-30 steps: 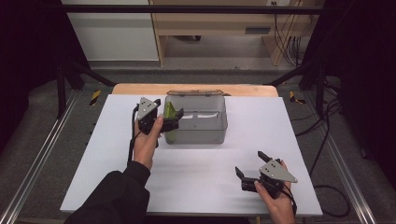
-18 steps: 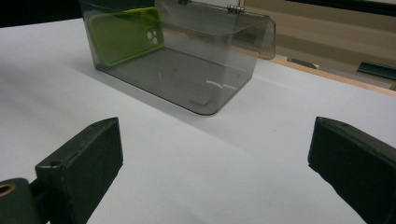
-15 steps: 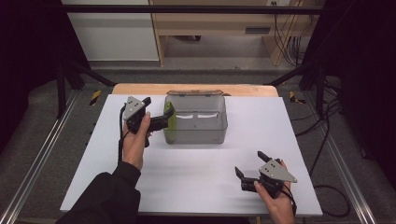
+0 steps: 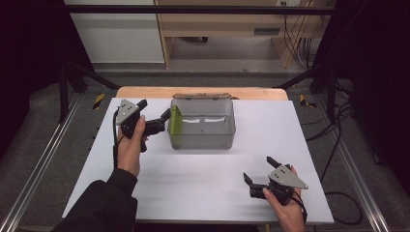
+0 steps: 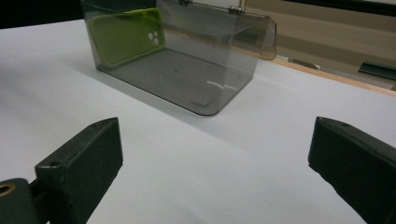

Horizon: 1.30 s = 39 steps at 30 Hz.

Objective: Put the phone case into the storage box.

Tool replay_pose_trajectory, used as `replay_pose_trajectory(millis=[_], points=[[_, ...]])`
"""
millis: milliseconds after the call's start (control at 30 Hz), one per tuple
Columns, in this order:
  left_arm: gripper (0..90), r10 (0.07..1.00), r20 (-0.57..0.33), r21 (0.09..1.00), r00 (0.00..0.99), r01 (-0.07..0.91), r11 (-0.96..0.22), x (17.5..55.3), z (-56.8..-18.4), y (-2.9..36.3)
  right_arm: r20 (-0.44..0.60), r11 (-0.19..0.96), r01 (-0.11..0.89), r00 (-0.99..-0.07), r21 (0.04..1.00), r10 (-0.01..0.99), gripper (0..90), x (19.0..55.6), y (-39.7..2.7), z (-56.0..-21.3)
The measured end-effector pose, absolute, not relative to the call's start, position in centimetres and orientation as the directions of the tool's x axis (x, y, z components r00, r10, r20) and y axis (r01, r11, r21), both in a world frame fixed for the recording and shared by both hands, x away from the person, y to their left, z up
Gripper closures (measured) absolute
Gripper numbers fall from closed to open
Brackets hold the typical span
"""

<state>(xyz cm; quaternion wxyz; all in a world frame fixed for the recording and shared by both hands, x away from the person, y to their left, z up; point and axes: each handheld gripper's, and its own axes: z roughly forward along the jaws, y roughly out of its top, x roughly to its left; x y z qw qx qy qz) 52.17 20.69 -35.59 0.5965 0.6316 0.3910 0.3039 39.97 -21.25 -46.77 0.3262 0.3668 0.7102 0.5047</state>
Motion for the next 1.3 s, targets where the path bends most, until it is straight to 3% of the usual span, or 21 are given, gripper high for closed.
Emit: replay_pose_trajectory(millis=[1300], points=[[2.5,0.863,-0.056,0.995,0.503,0.095,0.009,49.8,-34.8,26.1,-0.090,0.221,0.190,-0.526,0.957,0.846,3.2,39.9,-21.1,-46.8]])
